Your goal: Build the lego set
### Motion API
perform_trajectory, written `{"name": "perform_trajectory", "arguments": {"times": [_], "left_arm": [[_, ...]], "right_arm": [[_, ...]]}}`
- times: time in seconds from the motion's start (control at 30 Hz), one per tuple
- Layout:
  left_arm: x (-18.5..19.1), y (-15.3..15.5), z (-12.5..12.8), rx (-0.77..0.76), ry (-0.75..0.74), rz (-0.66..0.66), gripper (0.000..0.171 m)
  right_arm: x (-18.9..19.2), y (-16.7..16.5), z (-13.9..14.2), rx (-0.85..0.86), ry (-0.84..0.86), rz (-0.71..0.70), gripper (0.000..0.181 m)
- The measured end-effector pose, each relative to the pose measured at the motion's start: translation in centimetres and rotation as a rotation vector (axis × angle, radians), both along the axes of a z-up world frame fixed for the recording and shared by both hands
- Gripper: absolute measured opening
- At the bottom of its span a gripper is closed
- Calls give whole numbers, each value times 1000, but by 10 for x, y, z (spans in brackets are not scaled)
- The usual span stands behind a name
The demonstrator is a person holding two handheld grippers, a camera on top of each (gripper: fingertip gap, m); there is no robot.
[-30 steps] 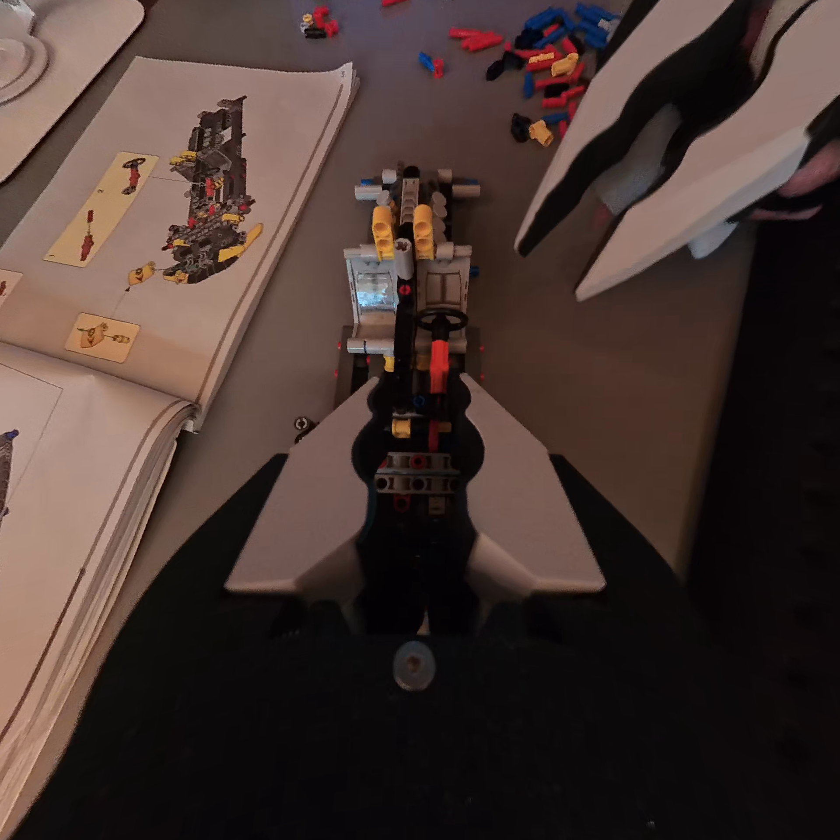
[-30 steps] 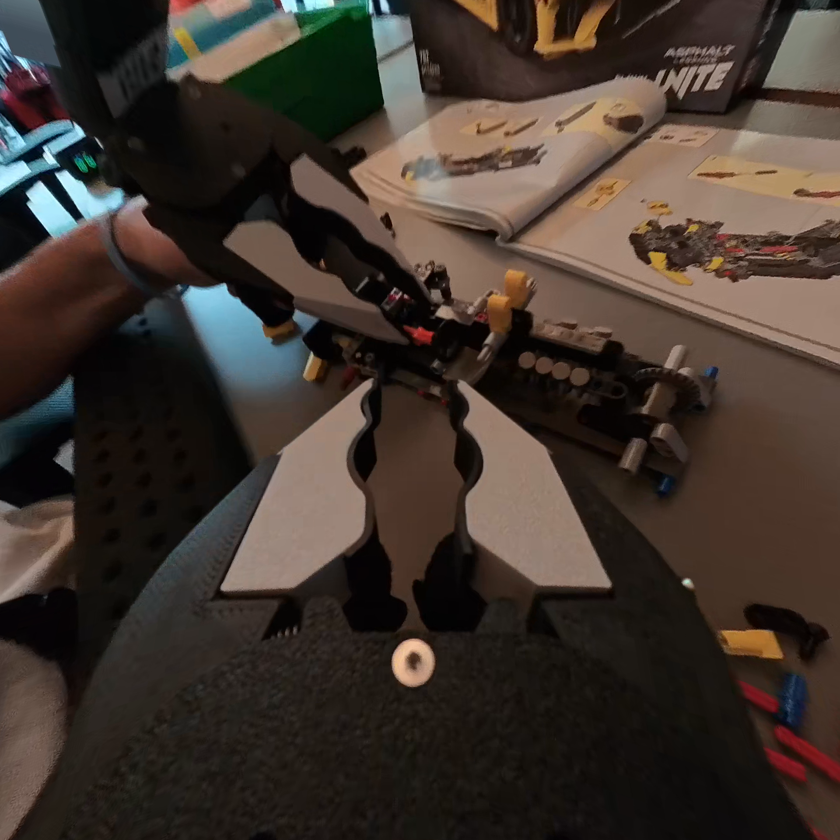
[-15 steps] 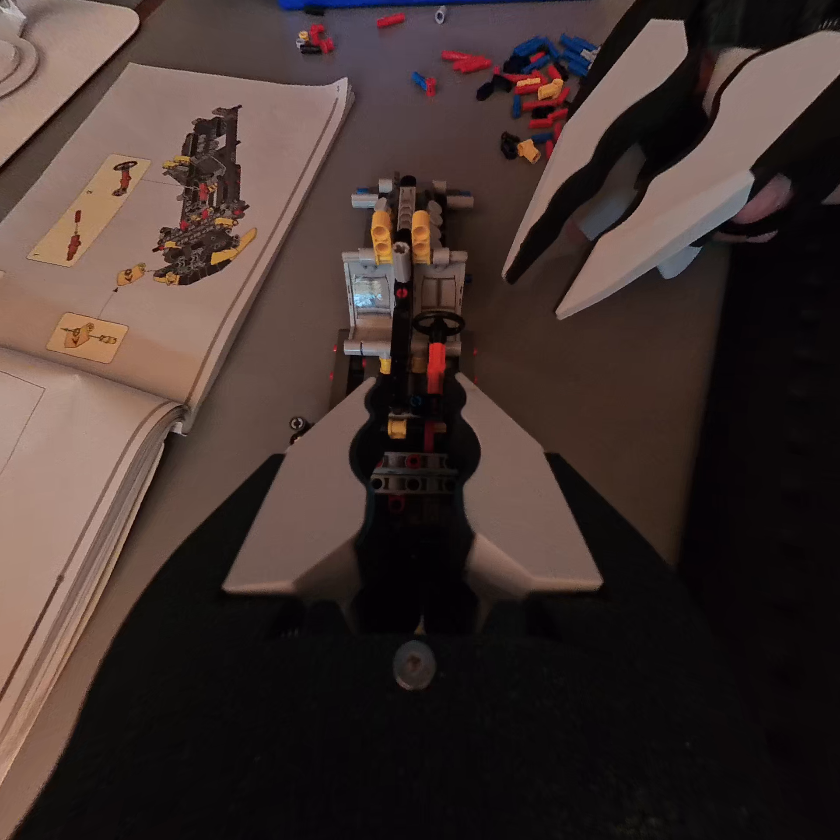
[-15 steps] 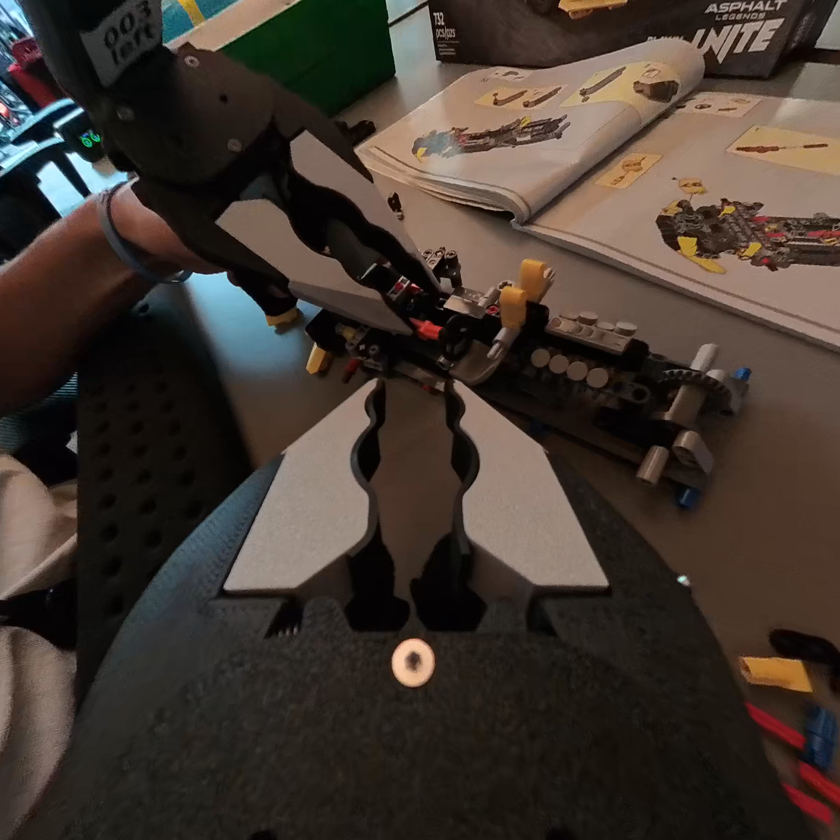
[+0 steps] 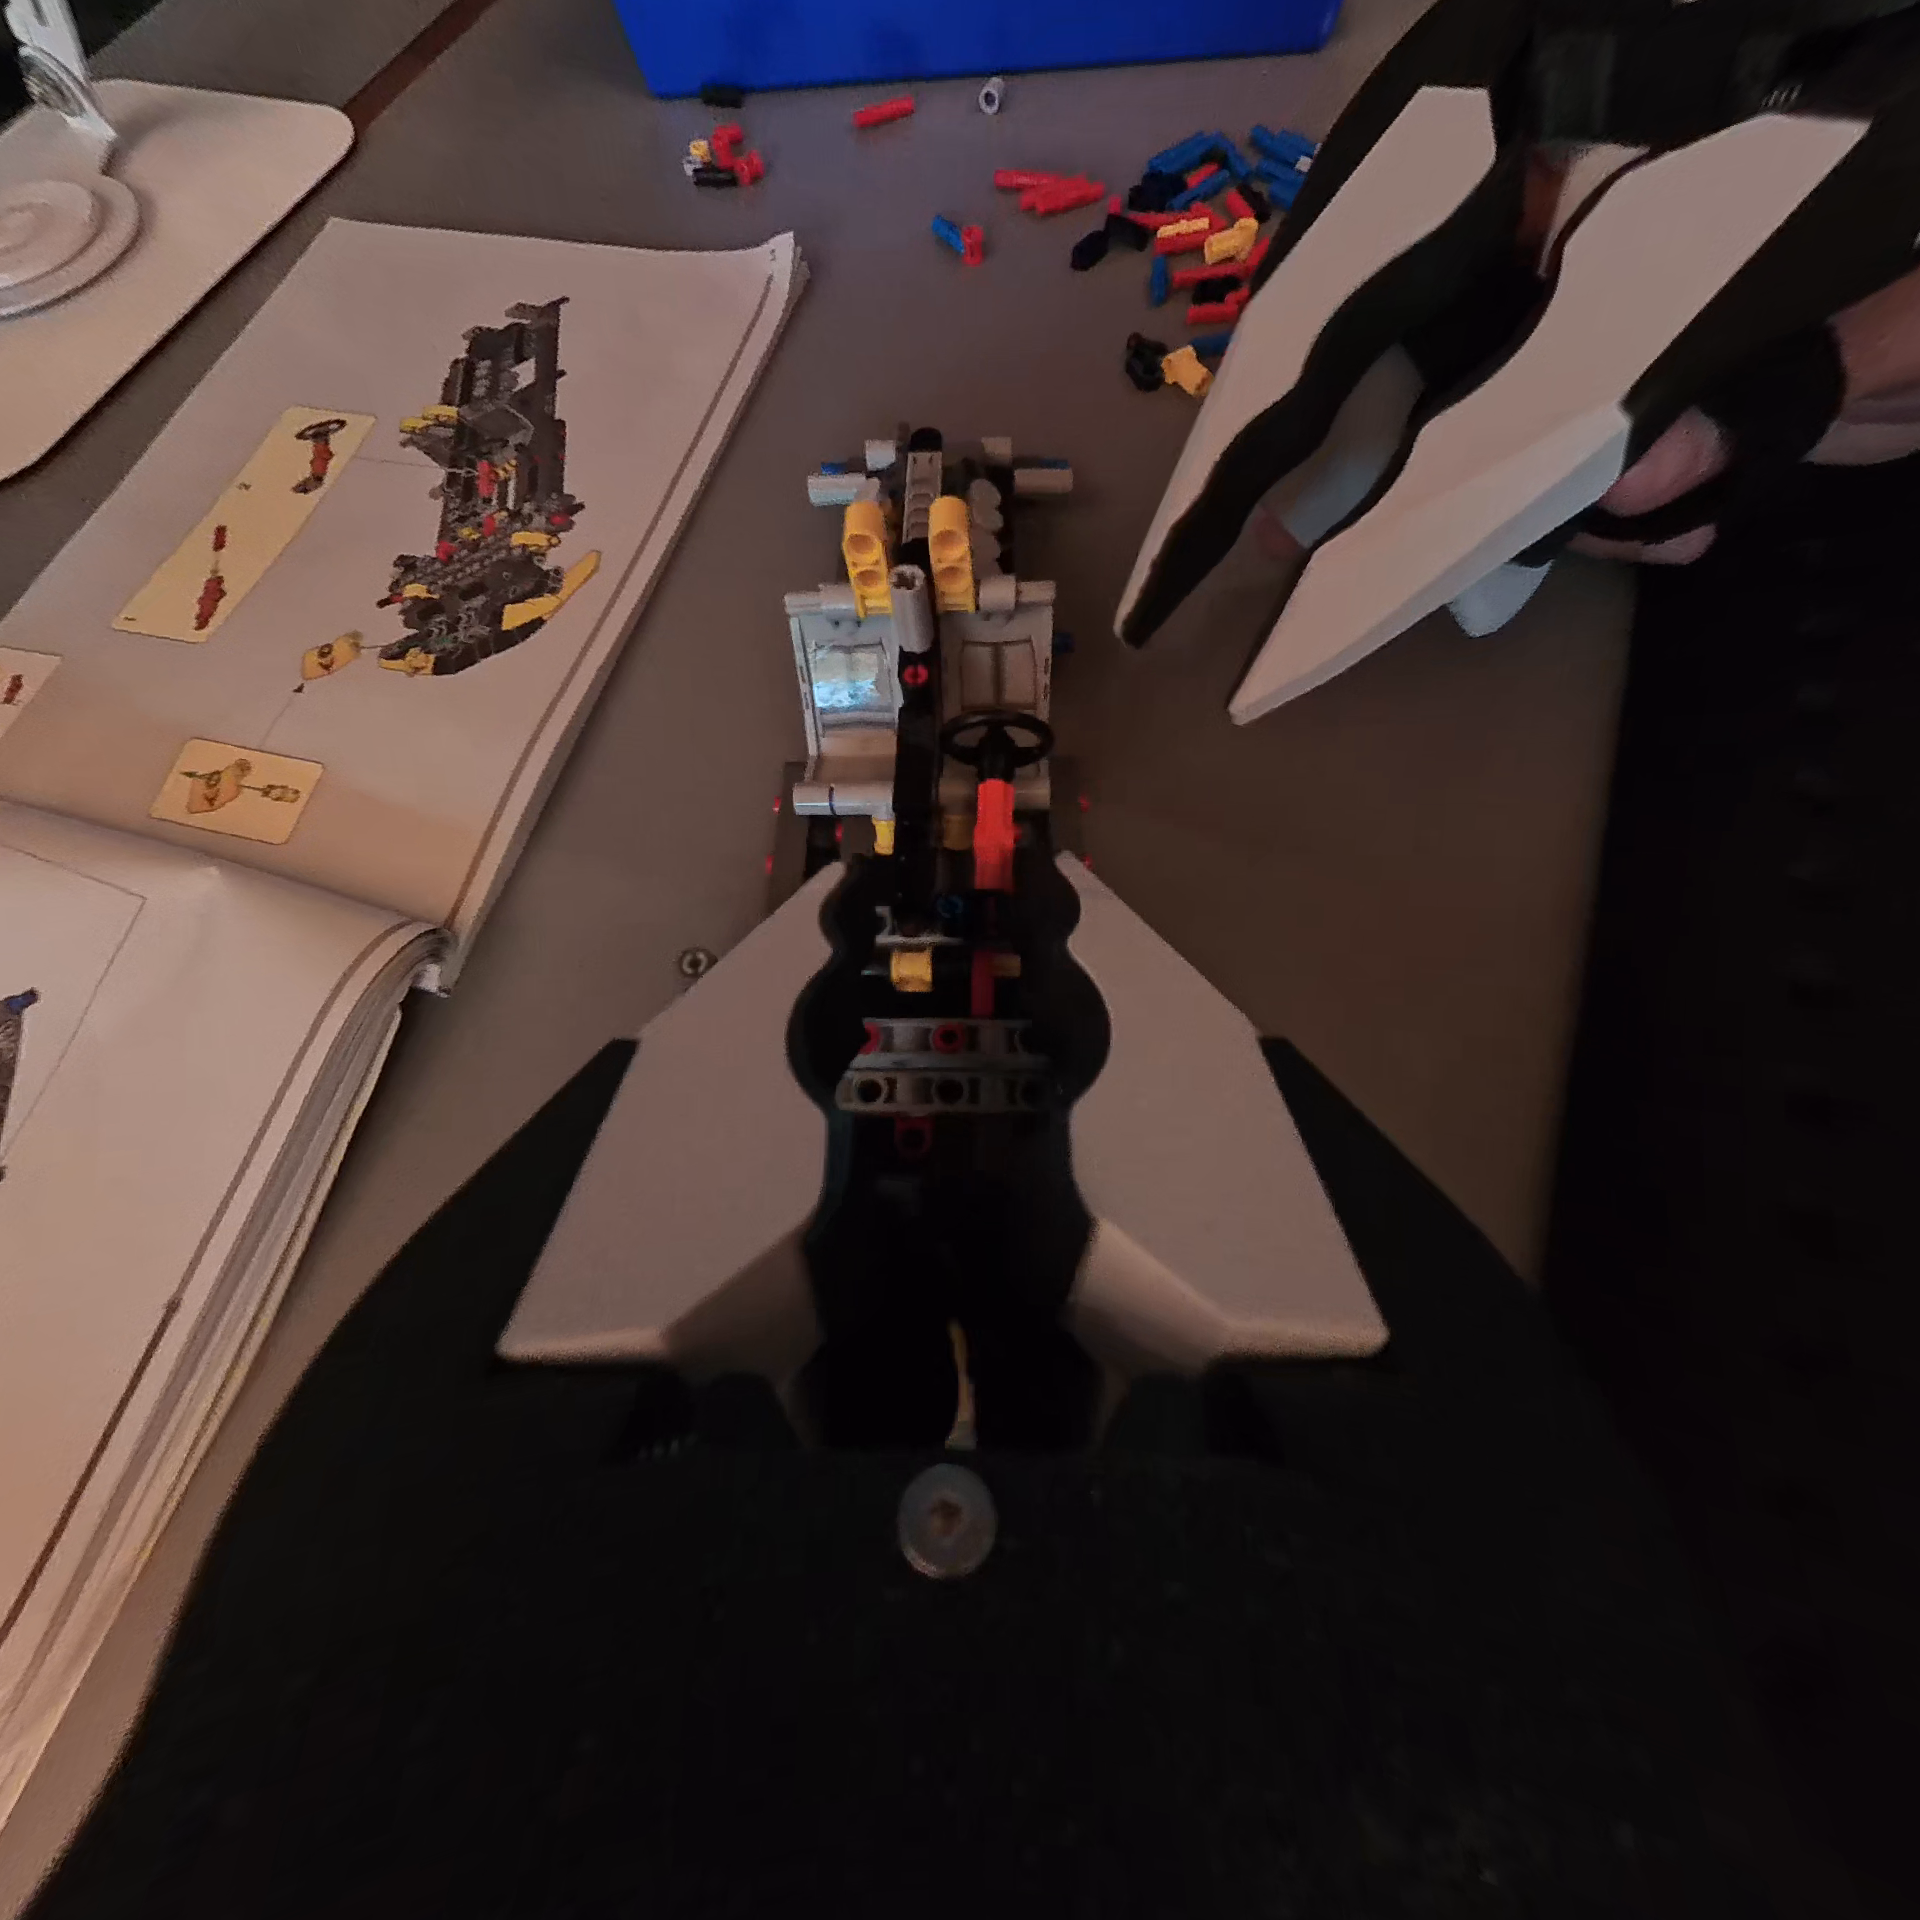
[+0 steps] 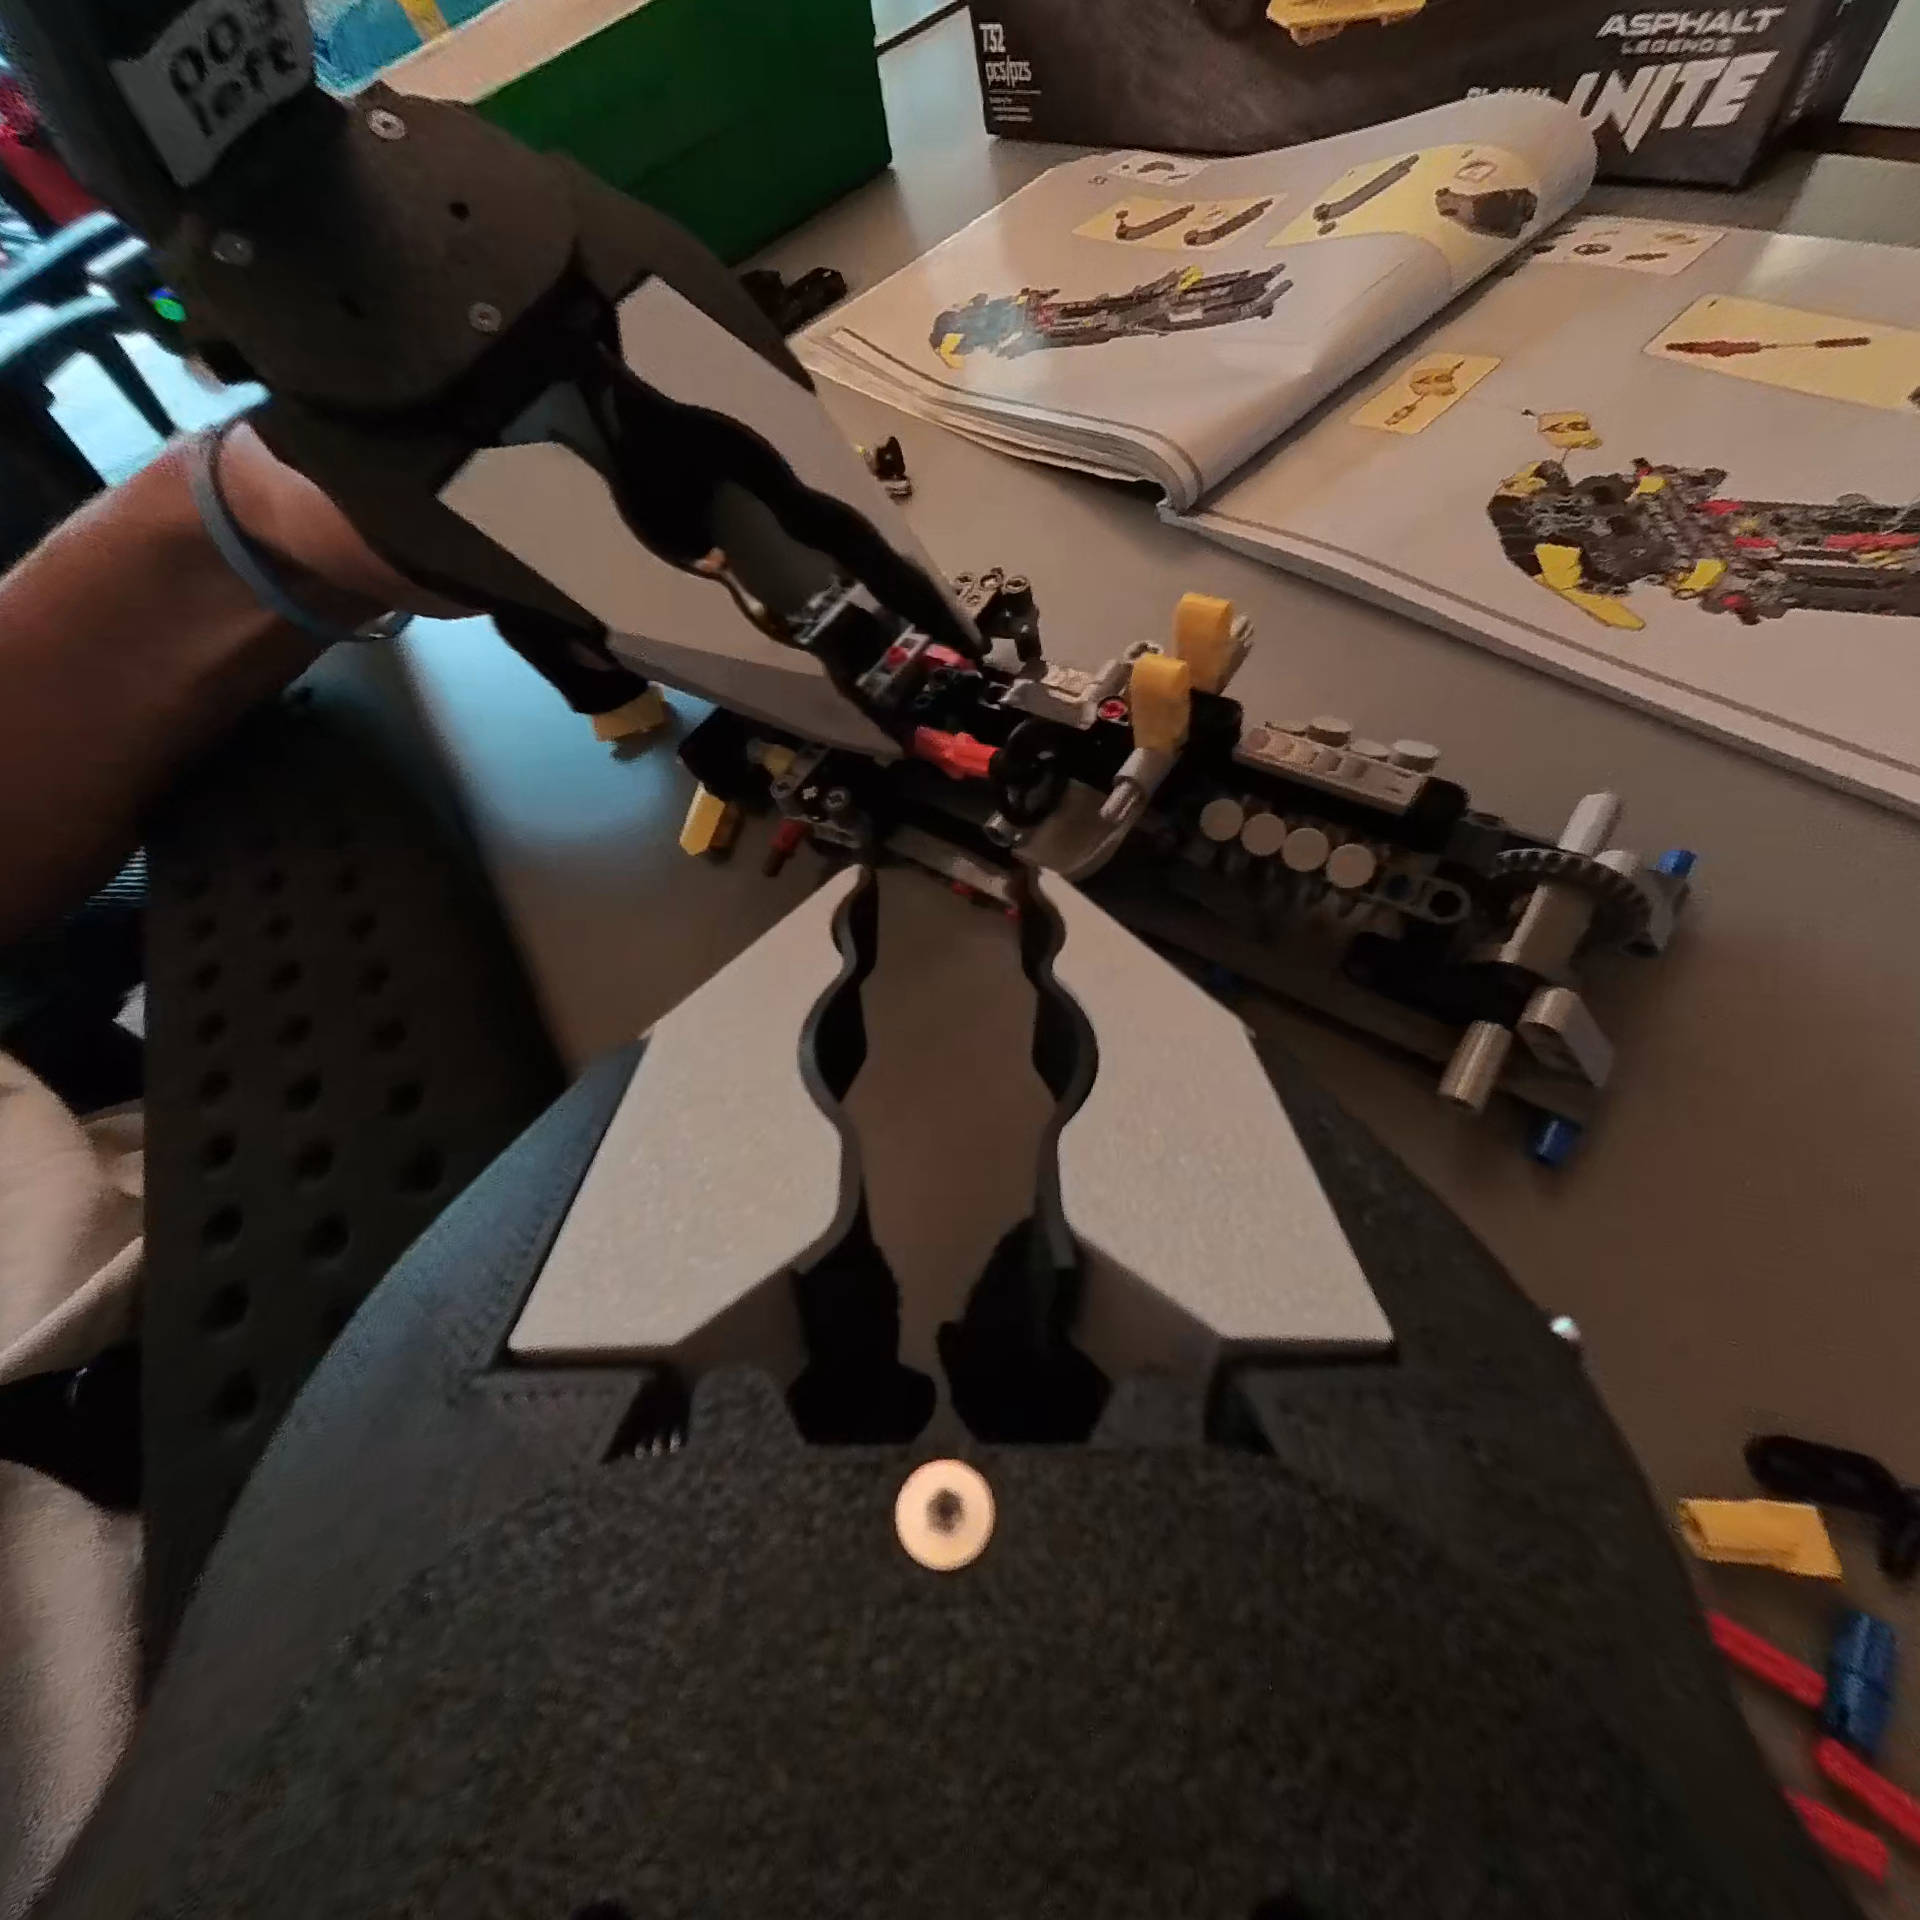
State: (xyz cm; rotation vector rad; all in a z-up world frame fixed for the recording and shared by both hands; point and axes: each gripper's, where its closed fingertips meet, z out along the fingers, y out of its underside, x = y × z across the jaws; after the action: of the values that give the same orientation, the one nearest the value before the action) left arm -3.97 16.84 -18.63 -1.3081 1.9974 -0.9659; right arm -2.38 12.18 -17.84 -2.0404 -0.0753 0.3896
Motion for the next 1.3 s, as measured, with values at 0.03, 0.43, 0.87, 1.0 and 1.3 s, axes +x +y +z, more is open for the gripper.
{"name": "perform_trajectory", "arguments": {"times": [0.03, 0.43, 0.87, 1.0, 1.3], "left_arm": [[-2, 1, 1, -3, -2, -1, 25], [-10, 2, -4, 6, 24, -35, 12], [-8, 1, -5, -7, 24, -32, 7], [-8, 1, -4, -6, 21, -29, 8], [-11, 9, 22, -124, -109, 42, 24]], "right_arm": [[2, 2, 0, 4, -27, -14, 27], [9, 31, -2, -43, -383, -219, 11], [9, 34, -14, -103, -371, -190, 6], [9, 34, -13, -98, -349, -191, 6], [20, 22, 17, 55, -319, -254, 13]]}}
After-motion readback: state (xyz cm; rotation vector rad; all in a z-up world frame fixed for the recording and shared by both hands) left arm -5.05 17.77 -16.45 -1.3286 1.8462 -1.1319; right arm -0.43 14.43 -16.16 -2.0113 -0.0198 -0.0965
